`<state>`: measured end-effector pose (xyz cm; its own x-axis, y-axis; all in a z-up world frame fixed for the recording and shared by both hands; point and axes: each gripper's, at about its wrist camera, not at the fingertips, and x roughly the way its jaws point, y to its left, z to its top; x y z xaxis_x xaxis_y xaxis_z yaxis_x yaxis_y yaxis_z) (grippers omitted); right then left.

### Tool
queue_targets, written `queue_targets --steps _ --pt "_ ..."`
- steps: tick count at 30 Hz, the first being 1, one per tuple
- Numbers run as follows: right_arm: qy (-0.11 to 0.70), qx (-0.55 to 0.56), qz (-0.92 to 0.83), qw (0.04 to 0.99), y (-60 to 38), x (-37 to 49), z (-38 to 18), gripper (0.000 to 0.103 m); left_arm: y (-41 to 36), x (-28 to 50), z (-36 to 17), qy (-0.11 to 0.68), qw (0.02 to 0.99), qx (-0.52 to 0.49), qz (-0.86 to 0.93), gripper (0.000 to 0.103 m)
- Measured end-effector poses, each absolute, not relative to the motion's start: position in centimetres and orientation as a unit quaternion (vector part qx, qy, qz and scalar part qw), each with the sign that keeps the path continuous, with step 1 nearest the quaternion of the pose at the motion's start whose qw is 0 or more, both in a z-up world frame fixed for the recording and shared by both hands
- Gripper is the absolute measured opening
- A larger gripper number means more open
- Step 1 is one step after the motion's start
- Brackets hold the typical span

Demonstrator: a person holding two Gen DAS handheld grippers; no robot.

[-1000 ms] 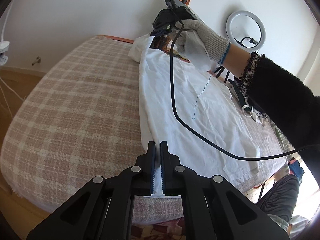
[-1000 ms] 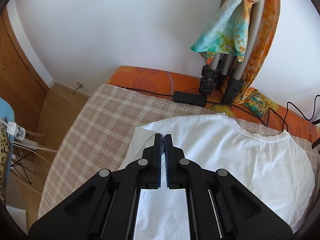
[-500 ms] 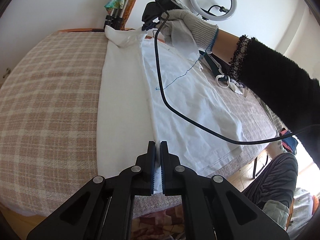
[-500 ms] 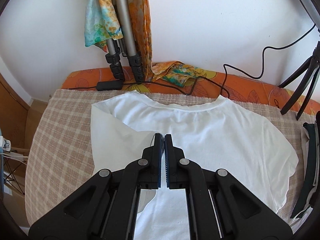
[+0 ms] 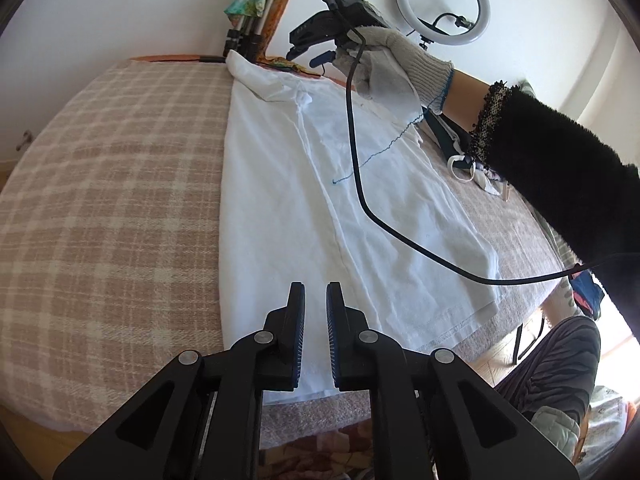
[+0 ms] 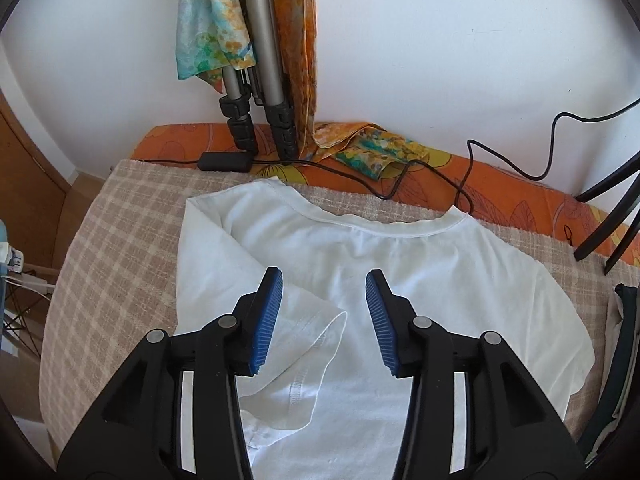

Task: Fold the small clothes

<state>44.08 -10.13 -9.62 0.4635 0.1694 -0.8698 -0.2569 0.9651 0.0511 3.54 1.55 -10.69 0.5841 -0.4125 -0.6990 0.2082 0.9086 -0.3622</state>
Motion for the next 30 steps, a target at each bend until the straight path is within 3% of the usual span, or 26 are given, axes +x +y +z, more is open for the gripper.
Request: queue_targets --steps 7,9,10,11,14,19,22,27,30 --pt "0.513 -0.062 0.169 0.839 -7.4 44.0 -12.7 0.046 2.7 5.0 -12.5 0.45 0.869 -0.141 -0.15 0.009" --pt "0.512 -0.102 0.174 0.835 -6.2 43.4 -13.3 0.034 2.2 5.1 -12.8 0.456 0.868 -0.128 -0.149 0.009" --pt "0.511 -0.119 0.173 0.833 -5.8 43.1 -13.6 0.011 2.0 5.1 -12.9 0.458 0.868 -0.122 -0.147 0.009" --pt "0.51 -0.132 0.168 0.833 -5.5 42.9 -13.7 0.004 1.9 5.1 -13.0 0.46 0.868 -0.118 -0.146 0.009" --pt "0.496 -0.153 0.161 0.84 -5.3 42.4 -12.9 0.002 1.7 5.0 -13.1 0.46 0.869 -0.107 -0.145 0.009" --pt "0.488 -0.087 0.064 0.866 -9.9 44.7 -11.2 0.002 1.6 5.1 -13.2 0.458 0.872 -0.102 -0.143 0.009" --pt "0.501 -0.071 0.091 0.858 -10.8 45.1 -11.3 0.002 1.7 5.0 -13.2 0.458 0.871 -0.102 -0.143 0.009" --pt "0.494 -0.099 0.062 0.861 -11.1 44.8 -10.6 0.014 1.7 5.1 -13.3 0.459 0.871 -0.101 -0.142 0.009" --pt "0.48 -0.08 0.064 0.871 -12.3 43.9 -8.9 0.034 1.9 5.1 -13.3 0.46 0.869 -0.111 -0.142 0.009"
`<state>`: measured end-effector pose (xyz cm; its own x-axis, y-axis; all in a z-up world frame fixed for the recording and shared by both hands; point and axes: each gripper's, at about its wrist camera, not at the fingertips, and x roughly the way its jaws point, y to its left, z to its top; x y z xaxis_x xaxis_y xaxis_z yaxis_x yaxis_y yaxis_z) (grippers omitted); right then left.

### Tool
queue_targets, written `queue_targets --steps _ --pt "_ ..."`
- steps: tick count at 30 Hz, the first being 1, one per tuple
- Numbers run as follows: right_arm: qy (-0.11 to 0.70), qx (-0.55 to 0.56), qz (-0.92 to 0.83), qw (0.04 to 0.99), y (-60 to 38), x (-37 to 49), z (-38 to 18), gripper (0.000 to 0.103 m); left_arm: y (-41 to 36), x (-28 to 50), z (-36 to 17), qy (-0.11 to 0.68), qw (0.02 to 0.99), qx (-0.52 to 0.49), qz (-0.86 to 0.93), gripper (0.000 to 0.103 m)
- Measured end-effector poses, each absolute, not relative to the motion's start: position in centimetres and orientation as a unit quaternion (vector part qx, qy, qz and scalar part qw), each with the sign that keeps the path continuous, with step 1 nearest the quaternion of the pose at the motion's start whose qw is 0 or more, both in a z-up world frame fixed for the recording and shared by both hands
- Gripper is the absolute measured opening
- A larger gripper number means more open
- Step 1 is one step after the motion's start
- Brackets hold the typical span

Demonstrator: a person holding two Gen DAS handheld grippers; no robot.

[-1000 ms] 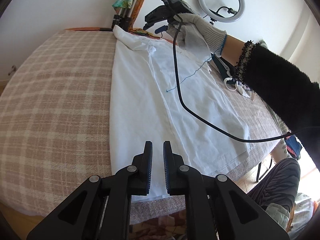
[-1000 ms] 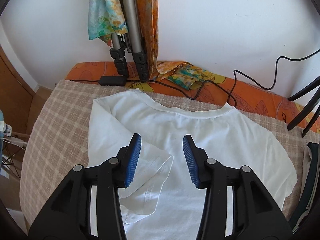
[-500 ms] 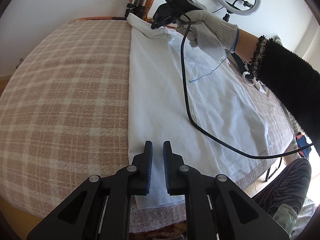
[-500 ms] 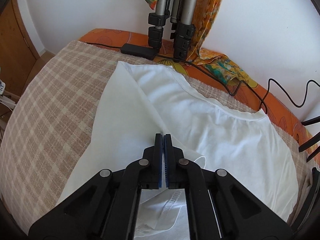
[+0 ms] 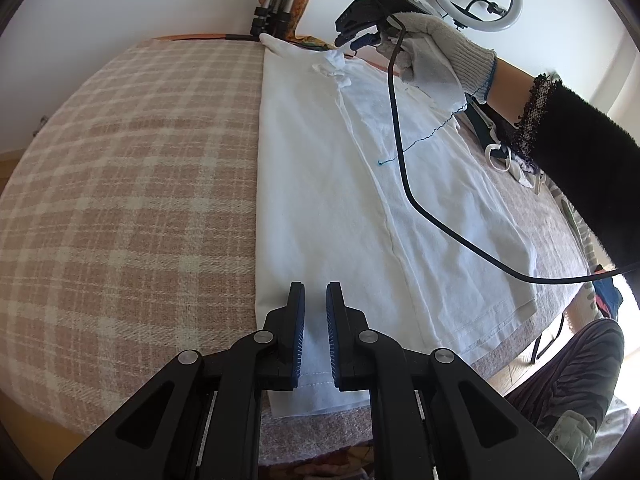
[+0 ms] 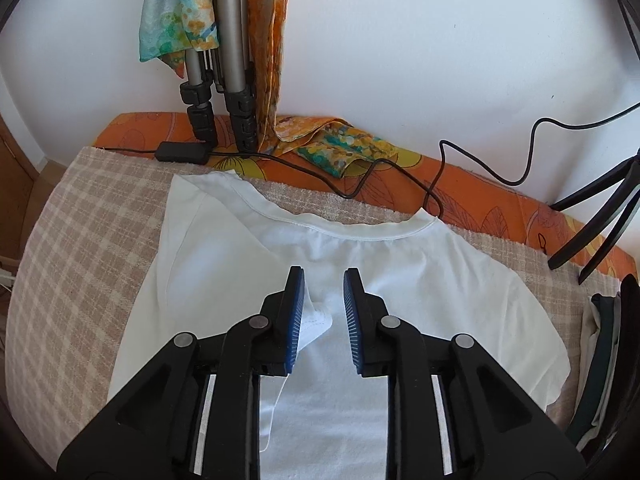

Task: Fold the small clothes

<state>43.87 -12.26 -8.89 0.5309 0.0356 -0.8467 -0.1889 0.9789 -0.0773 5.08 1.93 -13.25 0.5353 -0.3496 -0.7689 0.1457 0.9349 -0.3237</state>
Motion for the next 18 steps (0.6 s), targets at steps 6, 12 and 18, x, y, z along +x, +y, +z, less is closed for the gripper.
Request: queue_targets --steps 6,12,18 --pt "0.452 -0.055 0.077 0.887 -15.2 40.3 -4.7 0.046 2.5 4.4 -12.5 0.445 0.878 -0.113 -0.139 0.009" --pt "0.431 -0.031 0.092 0.897 -19.5 34.5 -0.7 0.052 1.3 3.5 -11.0 0.42 0.887 -0.097 -0.164 0.011" --pt "0.412 0.009 0.095 0.906 -25.7 27.3 2.2 0.055 -2.5 2.5 -9.4 0.397 0.893 -0.057 -0.205 0.011"
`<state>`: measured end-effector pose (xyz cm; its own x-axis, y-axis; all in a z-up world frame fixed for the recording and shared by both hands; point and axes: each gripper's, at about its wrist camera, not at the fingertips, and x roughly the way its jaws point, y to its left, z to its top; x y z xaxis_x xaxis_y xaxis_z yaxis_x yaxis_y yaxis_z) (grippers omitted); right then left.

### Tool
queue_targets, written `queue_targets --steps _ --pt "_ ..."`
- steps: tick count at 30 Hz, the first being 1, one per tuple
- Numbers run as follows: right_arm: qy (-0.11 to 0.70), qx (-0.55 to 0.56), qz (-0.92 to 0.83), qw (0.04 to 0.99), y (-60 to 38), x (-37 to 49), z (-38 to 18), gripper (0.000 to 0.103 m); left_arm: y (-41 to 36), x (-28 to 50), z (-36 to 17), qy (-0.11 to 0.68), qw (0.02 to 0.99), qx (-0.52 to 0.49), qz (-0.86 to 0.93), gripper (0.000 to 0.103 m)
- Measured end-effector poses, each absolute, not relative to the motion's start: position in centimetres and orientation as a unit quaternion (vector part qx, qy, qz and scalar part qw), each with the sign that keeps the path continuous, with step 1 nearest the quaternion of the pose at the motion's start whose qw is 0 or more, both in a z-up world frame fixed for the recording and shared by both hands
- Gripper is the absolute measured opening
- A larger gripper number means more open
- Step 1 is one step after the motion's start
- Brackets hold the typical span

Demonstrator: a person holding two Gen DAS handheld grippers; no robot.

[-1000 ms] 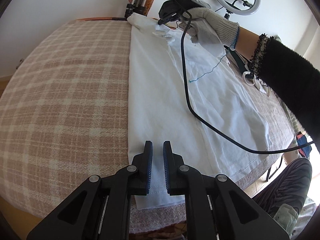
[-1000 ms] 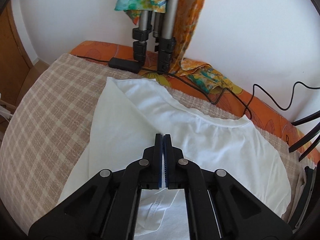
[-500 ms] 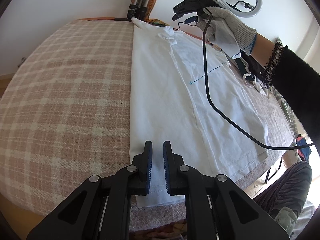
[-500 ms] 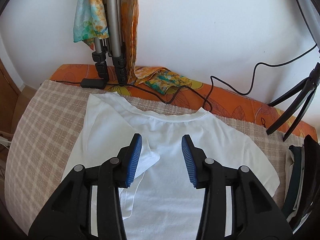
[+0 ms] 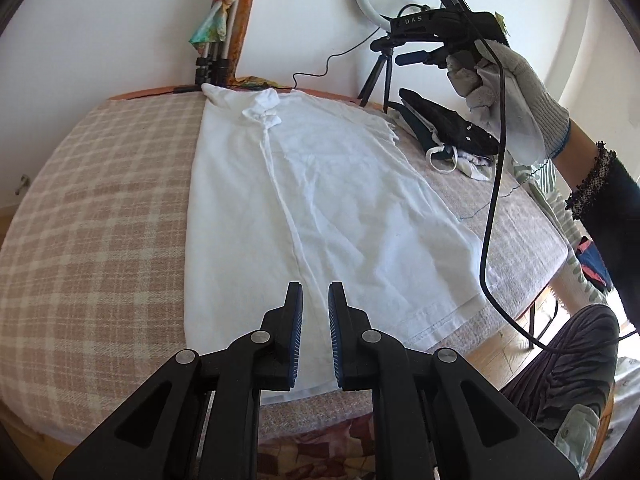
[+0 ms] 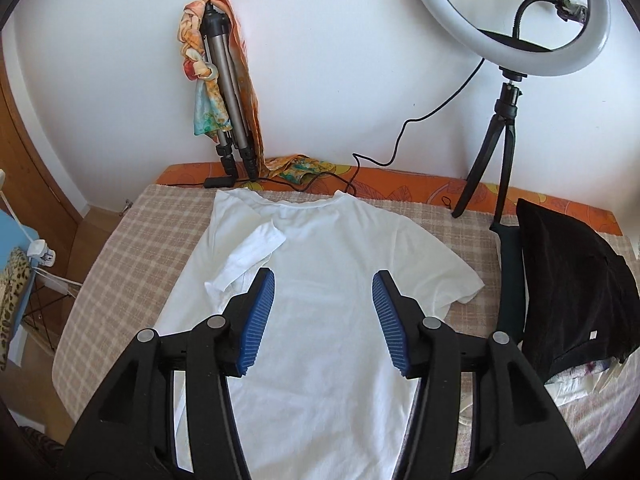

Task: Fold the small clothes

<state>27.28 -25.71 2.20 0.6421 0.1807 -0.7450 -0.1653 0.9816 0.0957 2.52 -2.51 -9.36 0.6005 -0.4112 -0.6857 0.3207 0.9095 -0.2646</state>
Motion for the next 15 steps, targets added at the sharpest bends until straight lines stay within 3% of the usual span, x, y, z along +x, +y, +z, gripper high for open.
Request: queue_targets --steps 15 --pt "0.389 0.114 0.036 0.913 -41.3 16.8 2.0 0.06 -15.6 1.6 -10.0 0.408 0.851 -0.003 -0.33 0.011"
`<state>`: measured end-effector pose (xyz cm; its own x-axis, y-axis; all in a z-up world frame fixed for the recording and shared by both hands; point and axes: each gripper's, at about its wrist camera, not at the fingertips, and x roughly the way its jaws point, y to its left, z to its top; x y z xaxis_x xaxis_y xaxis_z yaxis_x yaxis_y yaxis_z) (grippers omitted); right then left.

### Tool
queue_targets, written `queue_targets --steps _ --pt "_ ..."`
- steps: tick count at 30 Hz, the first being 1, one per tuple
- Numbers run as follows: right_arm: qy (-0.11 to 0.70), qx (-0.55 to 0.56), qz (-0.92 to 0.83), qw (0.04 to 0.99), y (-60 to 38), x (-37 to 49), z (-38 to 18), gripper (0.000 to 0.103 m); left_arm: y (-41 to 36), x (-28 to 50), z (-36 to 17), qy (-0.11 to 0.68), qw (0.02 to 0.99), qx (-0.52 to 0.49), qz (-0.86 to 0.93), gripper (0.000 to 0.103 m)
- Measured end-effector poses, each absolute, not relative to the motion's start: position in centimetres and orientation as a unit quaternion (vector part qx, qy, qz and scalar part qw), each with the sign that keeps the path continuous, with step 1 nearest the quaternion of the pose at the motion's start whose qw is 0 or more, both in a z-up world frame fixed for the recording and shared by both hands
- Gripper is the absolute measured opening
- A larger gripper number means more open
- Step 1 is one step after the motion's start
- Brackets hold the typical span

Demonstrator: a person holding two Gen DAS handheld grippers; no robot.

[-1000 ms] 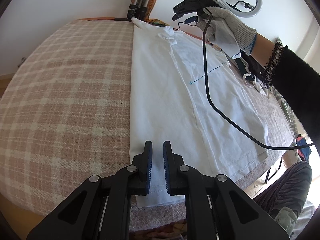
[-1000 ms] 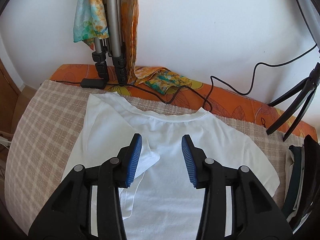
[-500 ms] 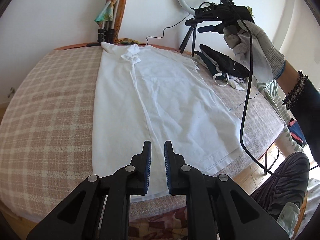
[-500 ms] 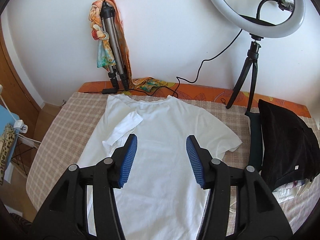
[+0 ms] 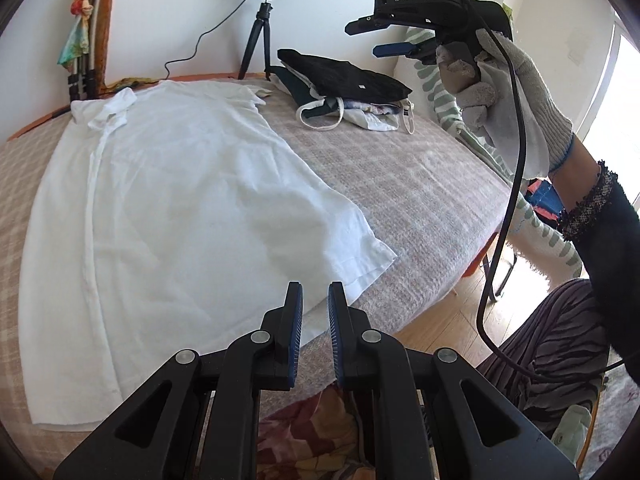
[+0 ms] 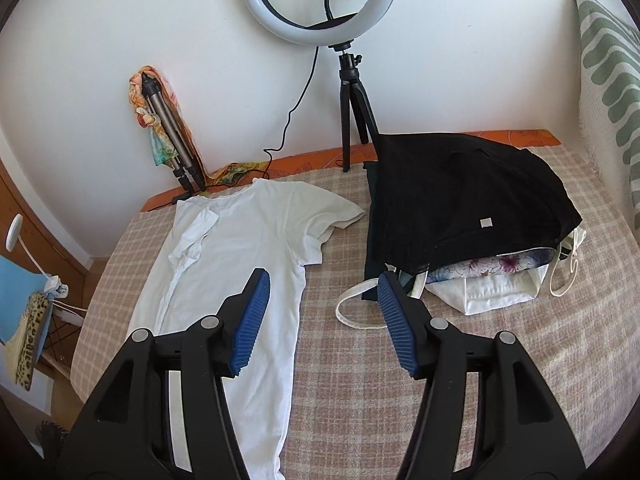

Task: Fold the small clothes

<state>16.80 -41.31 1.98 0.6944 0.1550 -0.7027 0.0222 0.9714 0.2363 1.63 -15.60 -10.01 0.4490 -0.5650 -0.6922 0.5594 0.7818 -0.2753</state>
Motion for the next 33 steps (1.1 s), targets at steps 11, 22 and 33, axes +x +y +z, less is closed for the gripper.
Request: queue_targets --steps 11,22,33 --pt "0.4 0.131 0.027 0.907 -44.5 15.9 -0.1 0.06 -24.4 1.7 -11.0 0.411 0.828 0.048 -0.378 0.038" --pt "0.4 0.186 0.052 0.896 -45.5 17.8 -1.6 0.06 -25.8 3.0 -12.8 0.393 0.849 0.095 -0.34 0.022" --pt "0.445 0.253 0.11 0.852 -42.4 22.8 -6.6 0.06 -18.9 4.5 -10.5 0.391 0.857 -0.096 -0.323 0.003"
